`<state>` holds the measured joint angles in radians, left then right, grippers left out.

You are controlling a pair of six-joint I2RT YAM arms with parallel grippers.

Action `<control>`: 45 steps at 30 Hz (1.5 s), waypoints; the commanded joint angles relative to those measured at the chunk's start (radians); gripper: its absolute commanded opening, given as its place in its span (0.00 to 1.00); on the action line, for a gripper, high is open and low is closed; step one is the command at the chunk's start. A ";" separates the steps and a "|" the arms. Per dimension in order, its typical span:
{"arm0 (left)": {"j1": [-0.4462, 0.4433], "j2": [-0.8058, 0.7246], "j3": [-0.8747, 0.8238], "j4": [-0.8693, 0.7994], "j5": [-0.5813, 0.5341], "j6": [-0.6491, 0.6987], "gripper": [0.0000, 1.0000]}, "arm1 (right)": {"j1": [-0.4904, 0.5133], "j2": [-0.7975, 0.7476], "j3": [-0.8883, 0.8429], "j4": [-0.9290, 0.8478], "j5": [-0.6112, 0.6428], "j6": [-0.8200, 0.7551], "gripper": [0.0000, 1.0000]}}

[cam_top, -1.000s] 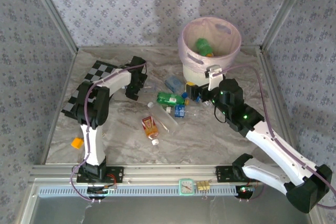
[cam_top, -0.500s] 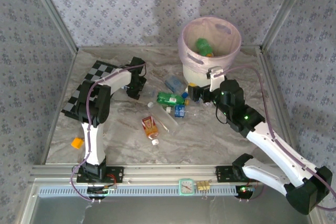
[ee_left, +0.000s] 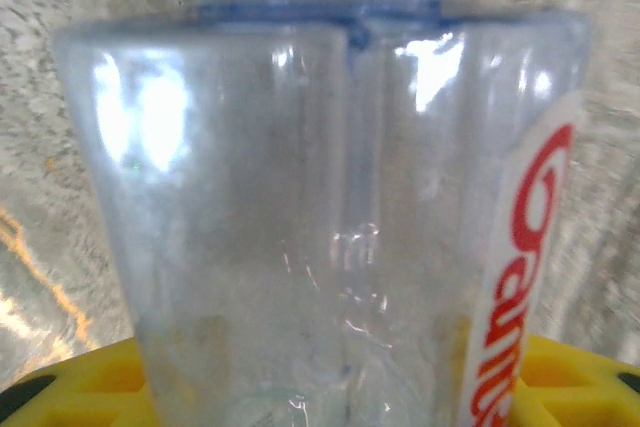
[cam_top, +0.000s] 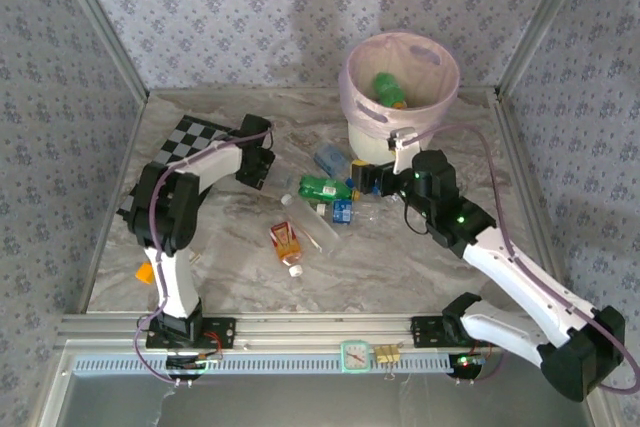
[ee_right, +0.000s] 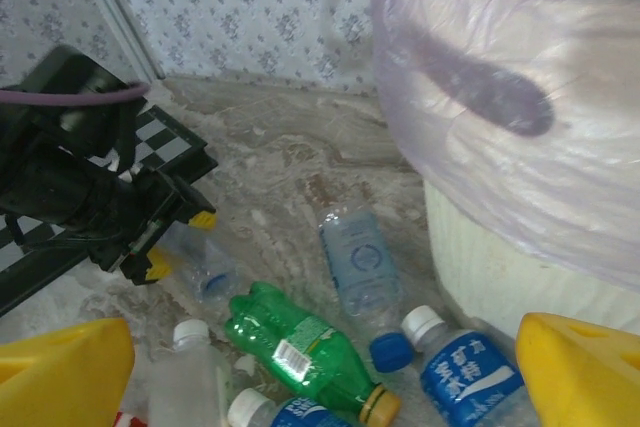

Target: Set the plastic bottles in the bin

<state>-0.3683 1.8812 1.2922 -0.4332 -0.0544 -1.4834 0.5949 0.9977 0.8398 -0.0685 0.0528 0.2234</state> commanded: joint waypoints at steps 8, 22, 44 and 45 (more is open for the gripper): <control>-0.048 -0.335 -0.273 0.393 -0.050 0.210 0.55 | 0.015 0.182 0.021 0.167 -0.187 0.129 1.00; -0.104 -0.515 -0.450 0.476 0.053 0.236 0.53 | 0.150 0.527 0.087 0.338 -0.350 0.149 1.00; -0.136 -0.694 -0.657 0.635 0.133 0.148 0.53 | 0.182 0.769 0.220 0.417 -0.490 0.224 0.74; -0.136 -0.693 -0.663 0.649 0.142 0.141 0.53 | 0.181 0.771 0.220 0.422 -0.494 0.229 0.73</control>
<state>-0.4957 1.2167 0.6384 0.1337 0.0322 -1.3041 0.7799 1.7405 1.0294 0.3187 -0.4419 0.4236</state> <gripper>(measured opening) 0.537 0.738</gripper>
